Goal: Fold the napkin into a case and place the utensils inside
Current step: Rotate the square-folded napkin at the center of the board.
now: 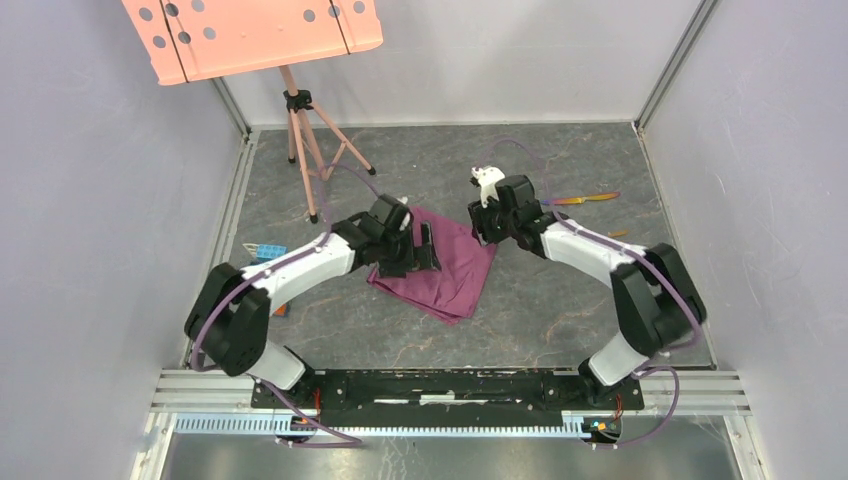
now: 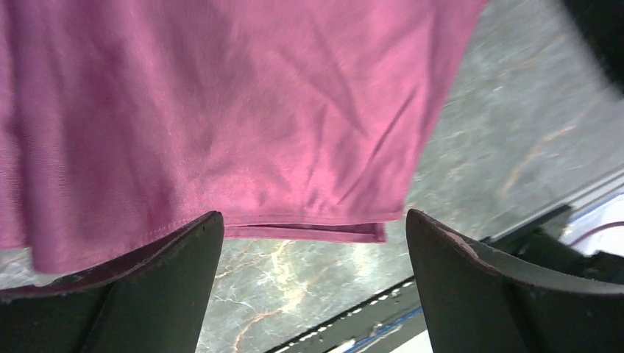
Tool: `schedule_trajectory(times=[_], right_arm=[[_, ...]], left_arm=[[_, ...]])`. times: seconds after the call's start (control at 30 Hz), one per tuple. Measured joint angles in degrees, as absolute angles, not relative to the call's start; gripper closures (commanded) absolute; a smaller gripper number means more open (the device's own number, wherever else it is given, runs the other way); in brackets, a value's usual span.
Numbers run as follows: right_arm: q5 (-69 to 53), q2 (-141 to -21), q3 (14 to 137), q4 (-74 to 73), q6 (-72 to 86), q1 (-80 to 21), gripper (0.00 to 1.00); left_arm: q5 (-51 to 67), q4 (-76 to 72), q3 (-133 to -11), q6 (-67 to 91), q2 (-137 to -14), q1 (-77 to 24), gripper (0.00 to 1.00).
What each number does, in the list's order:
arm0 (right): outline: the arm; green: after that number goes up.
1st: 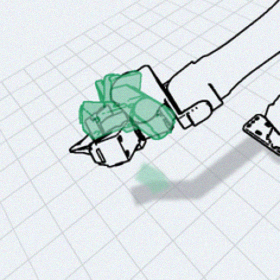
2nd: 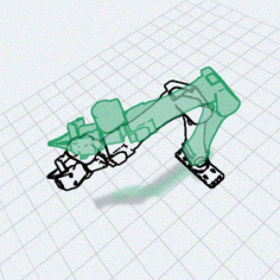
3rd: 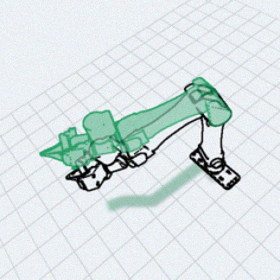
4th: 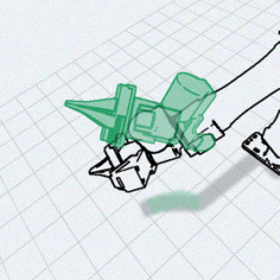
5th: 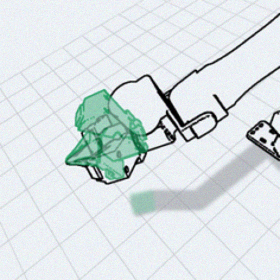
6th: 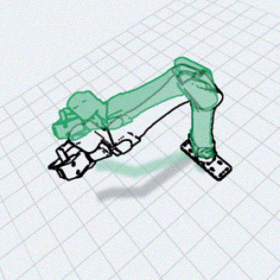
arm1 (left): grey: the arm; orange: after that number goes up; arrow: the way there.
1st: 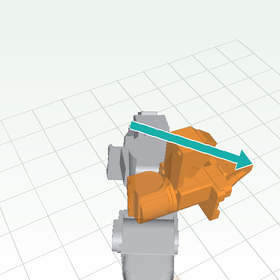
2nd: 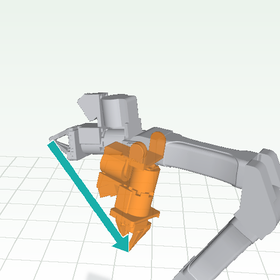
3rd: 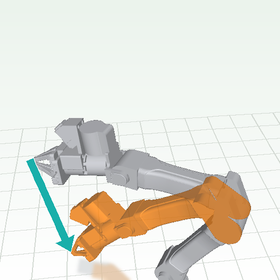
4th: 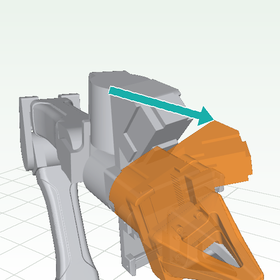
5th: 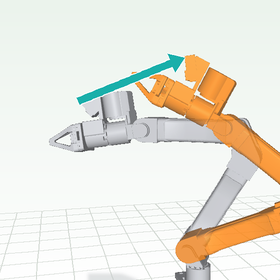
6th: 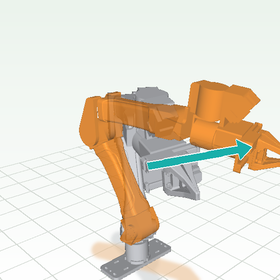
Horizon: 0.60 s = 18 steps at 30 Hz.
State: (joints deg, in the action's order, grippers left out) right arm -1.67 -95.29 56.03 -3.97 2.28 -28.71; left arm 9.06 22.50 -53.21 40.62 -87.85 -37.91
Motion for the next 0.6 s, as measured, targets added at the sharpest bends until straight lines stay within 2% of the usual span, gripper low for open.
schedule_trajectory(times=[0.2, 0.23, 0.37, 0.6], right_arm=[[-14.1, -82.0, 46.0, -2.2, 9.3, -28.7, 0.14], [-16.0, -80.4, 43.7, -1.4, 10.8, -28.7, 0.11], [-21.9, -76.7, 35.6, 1.0, 15.9, -28.8, 0.1], [-24.7, -73.8, 31.2, 1.3, 19.3, -28.8, 0.1]], left_arm=[[7.2, 26.5, -60.2, 38.1, -83.3, -31.1, 0.0], [6.9, 26.5, -60.3, 37.6, -83.3, -29.5, 0.0], [5.9, 27.0, -60.2, 35.7, -86.9, -24.2, 0.0], [8.5, 22.3, -53.2, 35.5, -93.8, -24.3, 0.03]])
